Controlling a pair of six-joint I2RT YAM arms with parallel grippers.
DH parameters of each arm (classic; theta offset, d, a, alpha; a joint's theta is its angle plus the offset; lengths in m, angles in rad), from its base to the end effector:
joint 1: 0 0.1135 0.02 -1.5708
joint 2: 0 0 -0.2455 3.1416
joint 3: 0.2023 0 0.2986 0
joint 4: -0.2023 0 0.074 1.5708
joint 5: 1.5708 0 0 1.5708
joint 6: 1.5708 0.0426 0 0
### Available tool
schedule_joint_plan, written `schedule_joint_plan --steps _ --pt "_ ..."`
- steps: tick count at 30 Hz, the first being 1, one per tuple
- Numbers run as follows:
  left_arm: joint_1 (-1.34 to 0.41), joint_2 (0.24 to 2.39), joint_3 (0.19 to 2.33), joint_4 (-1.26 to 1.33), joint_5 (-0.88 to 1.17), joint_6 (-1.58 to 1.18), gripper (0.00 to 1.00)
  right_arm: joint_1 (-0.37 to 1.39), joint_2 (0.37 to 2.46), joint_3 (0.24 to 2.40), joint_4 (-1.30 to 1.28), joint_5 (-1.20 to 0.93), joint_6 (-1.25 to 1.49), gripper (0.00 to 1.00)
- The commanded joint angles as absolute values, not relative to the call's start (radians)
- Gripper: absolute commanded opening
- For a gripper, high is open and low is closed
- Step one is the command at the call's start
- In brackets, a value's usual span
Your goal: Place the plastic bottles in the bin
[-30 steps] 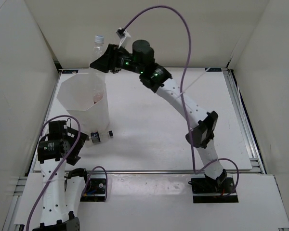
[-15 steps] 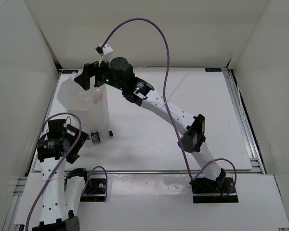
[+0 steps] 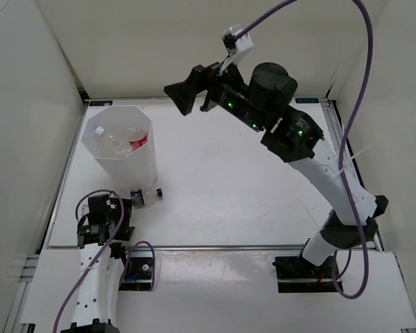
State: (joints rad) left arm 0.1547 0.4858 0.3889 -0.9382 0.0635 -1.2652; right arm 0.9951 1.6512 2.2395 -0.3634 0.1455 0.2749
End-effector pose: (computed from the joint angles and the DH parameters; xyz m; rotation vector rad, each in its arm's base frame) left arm 0.1578 0.0219 0.1594 -1.7303 2.0492 -0.4604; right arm 0.2028 0.3011 0.5963 -0.3761 1.3646 0.9663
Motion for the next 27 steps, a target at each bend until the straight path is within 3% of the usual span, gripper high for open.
schedule_joint_plan --steps 1,7,19,24,27 --pt "0.150 0.440 0.336 -0.764 0.029 -1.422 1.00 0.999 1.592 2.149 -0.492 0.156 0.242 1.00" --pt "0.150 0.419 0.279 -0.681 -0.058 -1.468 1.00 1.008 1.471 2.039 -0.565 0.147 0.255 1.00" --pt "0.150 0.433 0.143 -0.485 -0.048 -1.470 1.00 1.008 1.411 1.950 -0.617 0.114 0.255 1.00" --pt "0.150 0.486 0.118 -0.400 -0.038 -1.482 0.96 1.008 1.411 1.930 -0.635 0.104 0.255 1.00" --pt "0.160 0.534 0.109 -0.354 -0.014 -1.471 0.88 1.008 1.422 1.930 -0.644 0.104 0.255 1.00"
